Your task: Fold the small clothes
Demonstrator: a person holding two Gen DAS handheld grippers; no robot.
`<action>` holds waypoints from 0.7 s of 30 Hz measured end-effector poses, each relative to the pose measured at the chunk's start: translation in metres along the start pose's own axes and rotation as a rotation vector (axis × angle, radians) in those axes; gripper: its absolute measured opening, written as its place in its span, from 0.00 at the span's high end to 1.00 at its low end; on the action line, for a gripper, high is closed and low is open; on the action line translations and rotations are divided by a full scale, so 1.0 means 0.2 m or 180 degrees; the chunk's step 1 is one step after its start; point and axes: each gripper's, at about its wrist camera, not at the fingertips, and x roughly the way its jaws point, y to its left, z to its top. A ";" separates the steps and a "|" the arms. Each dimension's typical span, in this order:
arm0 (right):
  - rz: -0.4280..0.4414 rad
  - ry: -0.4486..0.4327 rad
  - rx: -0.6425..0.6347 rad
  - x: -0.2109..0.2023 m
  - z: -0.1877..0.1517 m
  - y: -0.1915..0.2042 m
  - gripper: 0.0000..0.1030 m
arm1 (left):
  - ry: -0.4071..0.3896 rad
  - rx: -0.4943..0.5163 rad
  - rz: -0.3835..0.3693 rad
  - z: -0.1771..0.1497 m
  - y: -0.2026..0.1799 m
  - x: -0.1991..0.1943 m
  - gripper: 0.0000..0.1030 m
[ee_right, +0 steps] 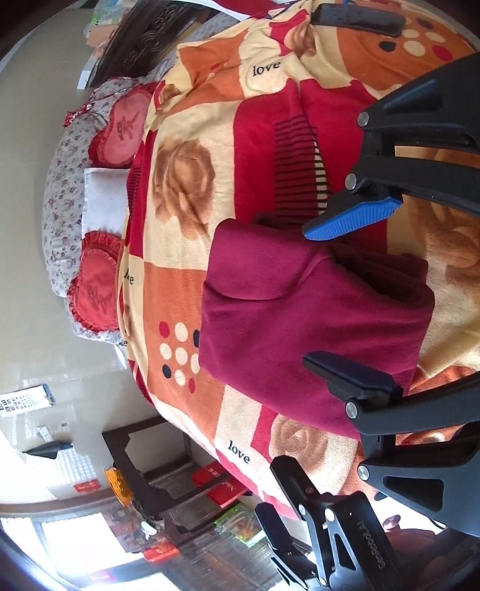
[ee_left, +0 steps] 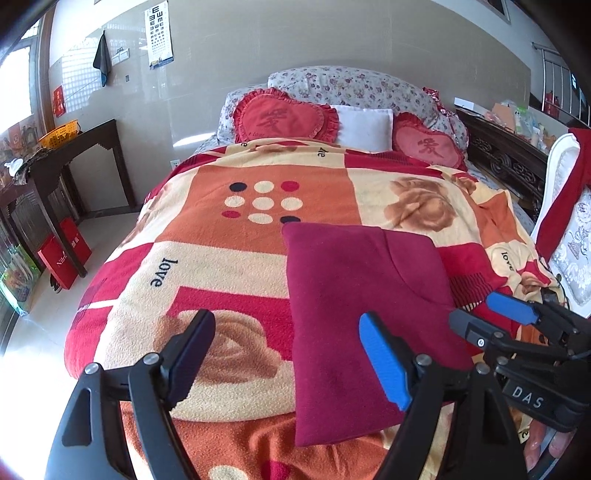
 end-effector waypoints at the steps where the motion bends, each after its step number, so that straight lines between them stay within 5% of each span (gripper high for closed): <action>1: -0.0011 0.0005 -0.0003 0.00 0.00 0.01 0.58 | 0.0006 -0.0011 0.0001 0.00 0.00 0.00 0.18; 21: -0.0201 0.0040 -0.0020 0.12 0.07 0.07 0.58 | 0.0049 -0.0198 -0.0021 0.04 0.08 0.08 0.19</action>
